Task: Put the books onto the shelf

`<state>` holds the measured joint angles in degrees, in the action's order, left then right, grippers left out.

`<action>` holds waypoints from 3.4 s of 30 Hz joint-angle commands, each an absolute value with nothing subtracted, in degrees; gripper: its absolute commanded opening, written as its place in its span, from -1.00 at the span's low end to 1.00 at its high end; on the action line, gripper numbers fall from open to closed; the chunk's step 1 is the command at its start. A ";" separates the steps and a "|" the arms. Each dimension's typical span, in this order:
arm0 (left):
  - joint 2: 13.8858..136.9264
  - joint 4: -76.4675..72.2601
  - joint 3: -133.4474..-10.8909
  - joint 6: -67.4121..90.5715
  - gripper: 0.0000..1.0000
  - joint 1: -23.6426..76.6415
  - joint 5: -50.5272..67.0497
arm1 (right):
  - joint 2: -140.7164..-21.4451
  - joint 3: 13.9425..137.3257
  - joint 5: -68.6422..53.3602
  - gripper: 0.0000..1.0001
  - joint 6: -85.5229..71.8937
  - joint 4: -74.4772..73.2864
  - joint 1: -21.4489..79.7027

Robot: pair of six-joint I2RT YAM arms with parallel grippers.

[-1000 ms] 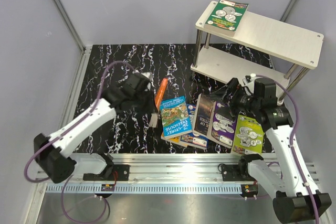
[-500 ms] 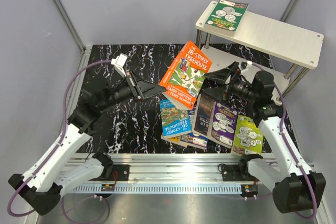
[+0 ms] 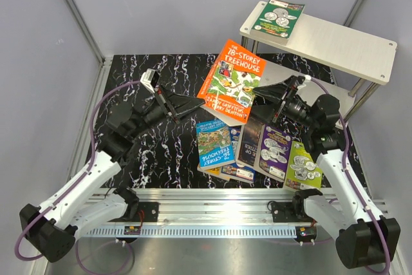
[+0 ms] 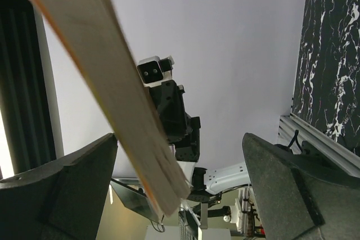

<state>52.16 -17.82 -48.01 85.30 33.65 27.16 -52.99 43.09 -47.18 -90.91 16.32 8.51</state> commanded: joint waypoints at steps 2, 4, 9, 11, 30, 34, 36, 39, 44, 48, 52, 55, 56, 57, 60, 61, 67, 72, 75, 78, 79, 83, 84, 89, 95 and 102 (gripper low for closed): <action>52.20 -37.08 -47.55 91.84 -1.00 33.49 24.87 | -50.71 41.66 -45.79 0.99 -93.25 20.48 9.32; 52.82 -38.84 -47.11 92.89 -1.00 33.75 24.52 | -50.62 41.40 -45.27 0.99 -93.69 21.52 9.49; 54.84 -44.02 -44.91 95.80 -1.00 34.19 23.47 | -52.55 42.10 -45.18 0.99 -95.09 24.95 10.54; 55.72 -44.73 -44.91 96.33 -1.00 34.45 23.12 | -53.35 42.62 -45.09 1.00 -95.97 27.41 10.81; 60.64 -48.87 -42.80 98.97 -0.93 36.39 24.26 | -58.97 50.00 -46.32 -1.00 -94.57 30.16 13.36; 58.64 -39.17 -44.03 95.46 0.23 34.55 28.98 | -61.77 60.44 -49.21 -1.00 -86.79 20.95 13.18; 55.92 -31.50 -45.43 90.12 0.56 33.14 30.23 | -63.36 69.89 -49.57 -1.00 -81.50 9.49 12.75; 48.89 -20.67 -44.04 86.15 0.97 28.49 31.11 | -66.53 75.32 -49.83 -1.00 -84.69 14.58 7.85; 40.62 -7.16 -42.98 82.27 0.97 20.58 34.80 | -78.01 86.89 -55.79 -1.00 -98.90 27.36 -3.76; 35.09 1.82 -43.16 78.23 0.98 19.78 34.37 | -92.92 122.73 -57.05 -1.00 -72.51 -15.22 -8.52; 31.30 5.09 -42.36 77.26 0.97 19.69 33.31 | -107.37 153.85 -58.44 -1.00 -68.80 -35.58 -10.72; 29.71 8.25 -42.89 76.29 0.97 19.60 32.26 | -114.08 155.41 -61.34 -1.00 -72.15 -34.81 -12.83; 28.84 10.44 -43.24 75.68 0.98 19.60 31.82 | -113.73 153.04 -62.22 -1.00 -72.33 -33.59 -13.27; 28.39 11.50 -44.29 74.63 0.97 19.60 31.56 | -113.38 147.71 -62.57 -1.00 -72.59 -31.05 -13.71; 27.25 16.95 -46.75 71.73 0.97 19.60 30.15 | -113.73 144.93 -62.06 -1.00 -69.27 -34.42 -14.24; 27.07 17.92 -47.19 71.20 0.97 19.60 29.89 | -115.30 145.89 -61.53 -1.00 -66.13 -36.37 -14.24; 25.23 21.35 -47.73 71.01 0.97 19.60 29.53 | -119.44 148.71 -57.57 -1.00 -62.23 -39.56 -14.50; 24.17 24.08 -48.51 70.58 0.97 19.60 28.83 | -121.81 149.15 -55.90 -1.00 -62.75 -37.71 -14.41; 24.34 25.66 -49.30 69.87 0.97 19.60 28.74 | -122.78 149.06 -55.37 -0.95 -62.32 -37.62 -14.41; 24.35 26.80 -49.83 69.35 0.97 19.51 28.39 | -122.87 147.49 -55.37 -0.50 -61.88 -37.53 -14.41; 24.35 27.24 -49.92 69.08 0.97 19.60 28.21 | -122.78 146.87 -55.37 -0.10 -61.27 -37.44 -14.41; 24.61 28.21 -50.27 68.29 0.98 19.60 27.69 | -122.17 144.50 -55.72 0.27 -59.77 -37.36 -14.41; 24.70 28.04 -50.36 68.20 0.97 19.51 27.69 | -122.25 143.97 -55.72 0.27 -59.68 -37.01 -14.41; 25.49 28.12 -50.62 67.68 0.97 19.60 27.60 | -122.96 143.88 -56.25 0.42 -58.10 -38.84 -14.41; 27.24 33.04 -53.25 64.00 0.97 19.60 25.93 | -122.17 143.96 -51.34 0.62 -48.62 -52.52 -16.60; 29.09 35.60 -54.05 61.52 0.97 19.60 25.58 | -119.71 141.51 -45.53 0.64 -39.20 -62.58 -18.02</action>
<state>28.34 35.31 -52.01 63.99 19.79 25.91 -120.70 143.90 -51.22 -47.09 -52.45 -17.21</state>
